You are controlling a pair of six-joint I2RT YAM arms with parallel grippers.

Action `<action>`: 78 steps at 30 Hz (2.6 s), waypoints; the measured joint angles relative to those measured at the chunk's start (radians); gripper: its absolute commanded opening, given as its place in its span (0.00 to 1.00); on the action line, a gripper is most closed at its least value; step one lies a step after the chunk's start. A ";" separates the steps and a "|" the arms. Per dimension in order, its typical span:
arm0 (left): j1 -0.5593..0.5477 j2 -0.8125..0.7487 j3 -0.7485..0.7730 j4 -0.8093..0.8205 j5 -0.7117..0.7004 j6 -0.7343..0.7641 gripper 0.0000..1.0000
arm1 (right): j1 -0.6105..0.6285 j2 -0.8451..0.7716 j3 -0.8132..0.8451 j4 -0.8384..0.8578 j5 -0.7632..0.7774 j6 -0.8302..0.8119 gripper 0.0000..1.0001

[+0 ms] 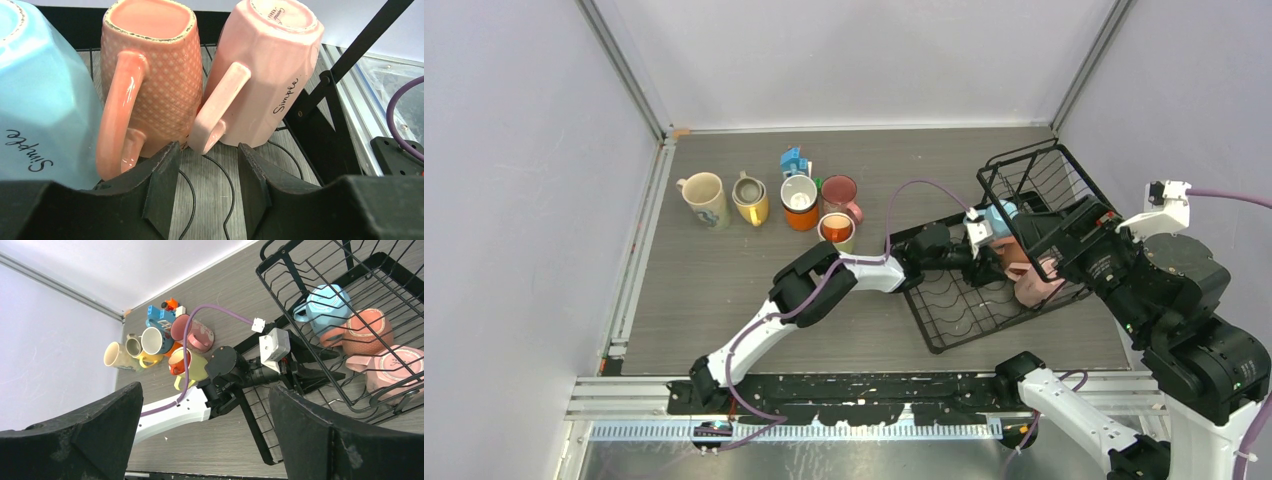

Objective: Unload the cups from the dish rack
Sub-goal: Unload the cup from the dish rack.

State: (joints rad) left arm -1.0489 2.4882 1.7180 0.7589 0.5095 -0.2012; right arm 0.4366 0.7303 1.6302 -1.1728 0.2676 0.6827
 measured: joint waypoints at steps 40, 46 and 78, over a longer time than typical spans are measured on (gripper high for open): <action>-0.038 0.074 0.103 0.010 0.009 -0.020 0.39 | 0.000 -0.022 -0.056 0.013 -0.003 0.000 1.00; -0.041 0.074 0.103 0.010 0.012 -0.027 0.37 | 0.000 -0.022 -0.060 0.013 -0.002 0.000 1.00; -0.044 -0.012 -0.072 0.077 0.007 0.025 0.00 | 0.000 -0.030 -0.109 0.018 0.008 0.000 1.00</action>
State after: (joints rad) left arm -1.0931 2.4760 1.6459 0.8364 0.5167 -0.1761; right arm 0.4366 0.7006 1.5215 -1.1553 0.2756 0.6827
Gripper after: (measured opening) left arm 0.213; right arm 0.996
